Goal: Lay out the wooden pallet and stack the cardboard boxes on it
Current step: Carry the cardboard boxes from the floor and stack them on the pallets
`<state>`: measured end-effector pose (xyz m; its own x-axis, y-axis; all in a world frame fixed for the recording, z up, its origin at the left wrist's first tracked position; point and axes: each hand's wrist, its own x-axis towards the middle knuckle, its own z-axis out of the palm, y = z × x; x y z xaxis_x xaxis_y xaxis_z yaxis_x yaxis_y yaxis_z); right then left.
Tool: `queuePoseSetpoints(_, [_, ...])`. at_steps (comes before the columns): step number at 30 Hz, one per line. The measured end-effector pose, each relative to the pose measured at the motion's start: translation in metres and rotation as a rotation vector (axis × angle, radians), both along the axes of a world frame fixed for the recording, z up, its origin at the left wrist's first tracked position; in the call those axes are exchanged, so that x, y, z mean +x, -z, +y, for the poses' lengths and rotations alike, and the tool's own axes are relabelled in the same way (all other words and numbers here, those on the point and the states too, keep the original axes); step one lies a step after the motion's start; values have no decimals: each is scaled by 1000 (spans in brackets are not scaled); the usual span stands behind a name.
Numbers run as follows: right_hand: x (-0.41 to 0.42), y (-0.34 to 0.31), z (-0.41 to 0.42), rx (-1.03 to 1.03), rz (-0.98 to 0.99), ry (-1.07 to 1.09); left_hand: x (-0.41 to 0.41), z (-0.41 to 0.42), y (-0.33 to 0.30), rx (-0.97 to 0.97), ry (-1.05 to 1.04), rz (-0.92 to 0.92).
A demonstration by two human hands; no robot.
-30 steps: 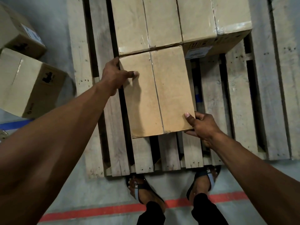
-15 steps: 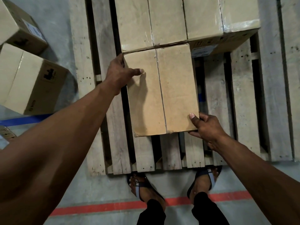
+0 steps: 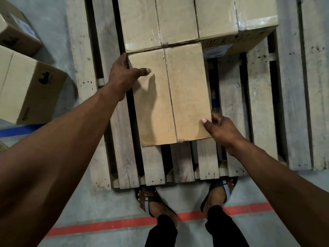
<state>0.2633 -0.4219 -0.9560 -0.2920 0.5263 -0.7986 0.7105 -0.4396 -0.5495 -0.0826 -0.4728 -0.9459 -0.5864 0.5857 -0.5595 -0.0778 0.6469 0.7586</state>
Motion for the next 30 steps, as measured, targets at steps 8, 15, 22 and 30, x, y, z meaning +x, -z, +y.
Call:
queuePoseSetpoints(8, [-85,-21,86,157,150,90,-2,19,-12,-3,-217,-91])
queuePoseSetpoints(15, [-113,-25,103,210,146,12,-2,21,-15,21,-271,-214])
queuePoseSetpoints(22, [-114,-21,103,239,109,-25,-2,18,-20,13,-225,-220])
queuePoseSetpoints(30, [-100,-36,81,376,42,-122,6,7,-18,42,-192,-162])
